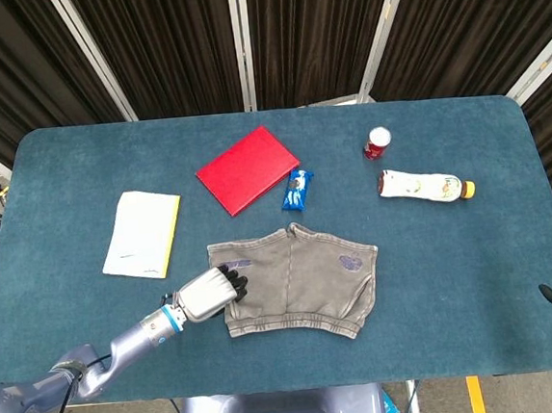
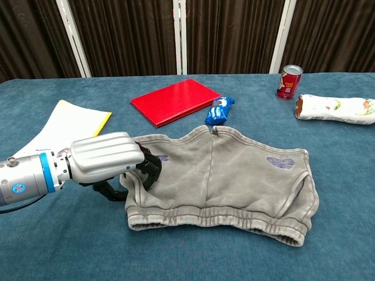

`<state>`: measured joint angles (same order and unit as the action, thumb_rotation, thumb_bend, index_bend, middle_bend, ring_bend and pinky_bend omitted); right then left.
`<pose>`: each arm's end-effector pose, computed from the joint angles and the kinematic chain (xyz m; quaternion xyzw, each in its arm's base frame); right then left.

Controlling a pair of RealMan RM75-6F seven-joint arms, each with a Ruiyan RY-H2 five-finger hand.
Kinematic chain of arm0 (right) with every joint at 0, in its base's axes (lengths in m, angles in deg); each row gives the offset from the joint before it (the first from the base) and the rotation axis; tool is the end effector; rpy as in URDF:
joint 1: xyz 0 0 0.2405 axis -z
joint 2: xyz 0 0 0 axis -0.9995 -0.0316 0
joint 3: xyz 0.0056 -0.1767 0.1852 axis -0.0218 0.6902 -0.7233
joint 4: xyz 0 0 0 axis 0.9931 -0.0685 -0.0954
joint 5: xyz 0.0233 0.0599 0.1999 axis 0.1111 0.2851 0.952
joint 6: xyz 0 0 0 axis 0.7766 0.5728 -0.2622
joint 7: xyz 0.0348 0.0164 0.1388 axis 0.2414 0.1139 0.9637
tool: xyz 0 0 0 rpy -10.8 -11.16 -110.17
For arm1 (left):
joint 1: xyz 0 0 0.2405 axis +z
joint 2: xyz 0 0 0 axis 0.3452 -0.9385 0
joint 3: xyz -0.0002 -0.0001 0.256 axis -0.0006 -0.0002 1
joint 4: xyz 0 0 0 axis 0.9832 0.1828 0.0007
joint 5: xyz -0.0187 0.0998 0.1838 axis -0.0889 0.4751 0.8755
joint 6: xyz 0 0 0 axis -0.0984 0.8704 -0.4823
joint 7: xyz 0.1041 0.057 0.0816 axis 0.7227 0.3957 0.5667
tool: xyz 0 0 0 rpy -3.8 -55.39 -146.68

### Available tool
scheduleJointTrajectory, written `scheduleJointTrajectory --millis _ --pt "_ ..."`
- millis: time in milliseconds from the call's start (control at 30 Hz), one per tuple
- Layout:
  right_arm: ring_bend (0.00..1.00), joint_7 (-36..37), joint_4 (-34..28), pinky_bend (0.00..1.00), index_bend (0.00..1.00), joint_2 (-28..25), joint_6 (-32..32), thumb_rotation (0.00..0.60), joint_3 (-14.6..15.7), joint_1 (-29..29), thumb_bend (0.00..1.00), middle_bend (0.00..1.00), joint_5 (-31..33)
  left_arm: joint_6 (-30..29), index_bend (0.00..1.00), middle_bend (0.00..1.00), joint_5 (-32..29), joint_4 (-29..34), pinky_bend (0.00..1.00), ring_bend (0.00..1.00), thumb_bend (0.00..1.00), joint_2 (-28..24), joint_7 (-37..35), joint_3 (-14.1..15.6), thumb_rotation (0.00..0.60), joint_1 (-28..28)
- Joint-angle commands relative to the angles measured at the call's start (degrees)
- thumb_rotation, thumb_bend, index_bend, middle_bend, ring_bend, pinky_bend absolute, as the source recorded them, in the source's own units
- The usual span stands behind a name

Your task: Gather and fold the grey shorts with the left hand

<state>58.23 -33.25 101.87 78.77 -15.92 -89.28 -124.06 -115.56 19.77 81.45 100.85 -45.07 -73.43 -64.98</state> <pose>-0.3154 -0.1765 0.2194 0.5411 -0.3349 0.4041 0.6571 -0.1740 0.3059 -0.0816 -0.8833 -0.1479 -0.3756 0.2383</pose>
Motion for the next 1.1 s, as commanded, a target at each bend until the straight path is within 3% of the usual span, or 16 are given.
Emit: scheduleJointTrajectory --millis 33,300,767,1100 --pt "0.0 0.0 0.0 0.0 0.07 0.0 0.0 0.6 0.0 0.0 0.0 0.0 -0.1 -0.6 0.68 0.38 0.2 -0.6 0.48 0.41 0.51 0.2 -0.3 0.4 0.6 0.0" --pt "0.0 0.4 -0.1 0.0 0.07 -0.2 0.1 0.6 0.0 0.1 0.0 0.0 -0.1 -3.4 0.7 0.39 2.3 1.1 0.49 0.42 0.52 -3.8 1.4 2.4 0.6 0.1" --pt "0.0 0.2 -0.6 0.0 0.07 -0.2 0.4 0.6 0.4 0.1 0.0 0.0 -1.2 -12.2 0.72 0.4 6.2 7.3 0.49 0.42 0.52 -19.2 7.1 7.9 0.6 4.3" --pt "0.0 -0.9 -1.5 0.0 0.07 -0.2 1.6 0.6 1.3 0.5 0.0 0.0 -3.5 -19.8 0.72 0.4 7.6 2.0 0.49 0.42 0.52 -26.4 6.0 11.8 0.6 10.4"
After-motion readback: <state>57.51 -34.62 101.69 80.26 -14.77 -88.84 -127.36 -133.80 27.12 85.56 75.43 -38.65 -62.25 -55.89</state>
